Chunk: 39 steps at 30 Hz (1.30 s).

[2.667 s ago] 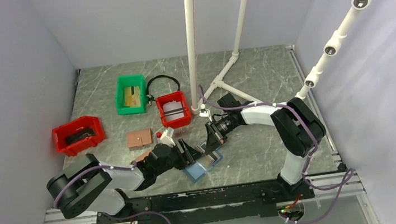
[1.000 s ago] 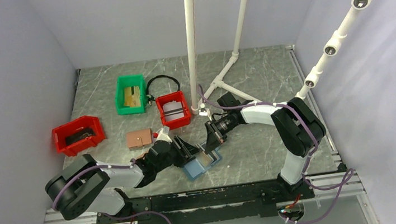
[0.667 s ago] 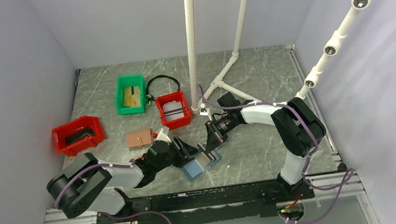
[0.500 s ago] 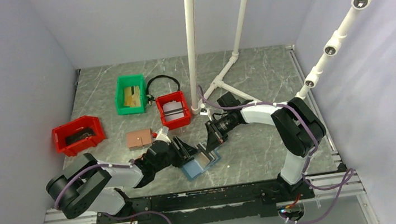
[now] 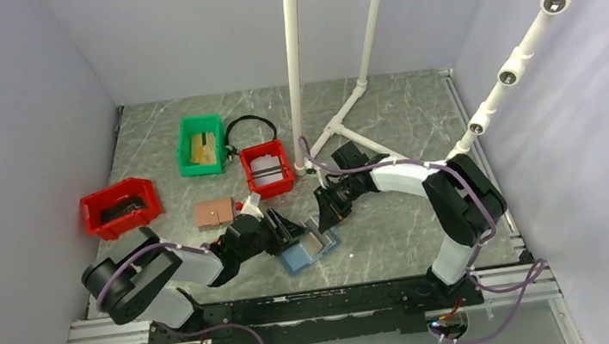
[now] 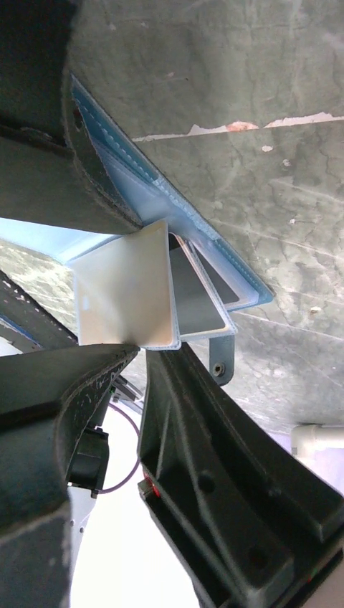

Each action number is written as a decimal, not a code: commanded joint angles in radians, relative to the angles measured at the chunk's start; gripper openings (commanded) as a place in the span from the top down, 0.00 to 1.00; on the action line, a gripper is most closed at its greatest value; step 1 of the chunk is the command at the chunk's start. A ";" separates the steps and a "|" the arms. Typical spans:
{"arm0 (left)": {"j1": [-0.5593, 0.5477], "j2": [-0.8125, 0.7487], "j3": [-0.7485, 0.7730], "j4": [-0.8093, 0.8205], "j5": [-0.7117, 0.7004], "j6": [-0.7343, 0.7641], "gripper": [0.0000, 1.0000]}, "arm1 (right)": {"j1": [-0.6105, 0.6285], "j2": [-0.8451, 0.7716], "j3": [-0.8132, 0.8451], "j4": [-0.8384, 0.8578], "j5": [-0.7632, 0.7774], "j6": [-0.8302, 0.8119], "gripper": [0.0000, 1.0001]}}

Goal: Take the credit cards out of the card holder
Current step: Remove the credit card from the card holder.

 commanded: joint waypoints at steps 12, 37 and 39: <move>0.011 0.158 -0.011 0.252 0.082 -0.016 0.84 | 0.020 -0.141 0.006 0.002 0.123 -0.120 0.62; 0.010 -0.030 -0.050 0.107 0.028 -0.013 0.32 | 0.110 -0.017 0.008 0.038 -0.140 -0.040 0.88; 0.009 -0.064 -0.052 0.078 0.016 -0.012 0.31 | 0.112 -0.011 0.007 0.047 -0.141 -0.028 0.88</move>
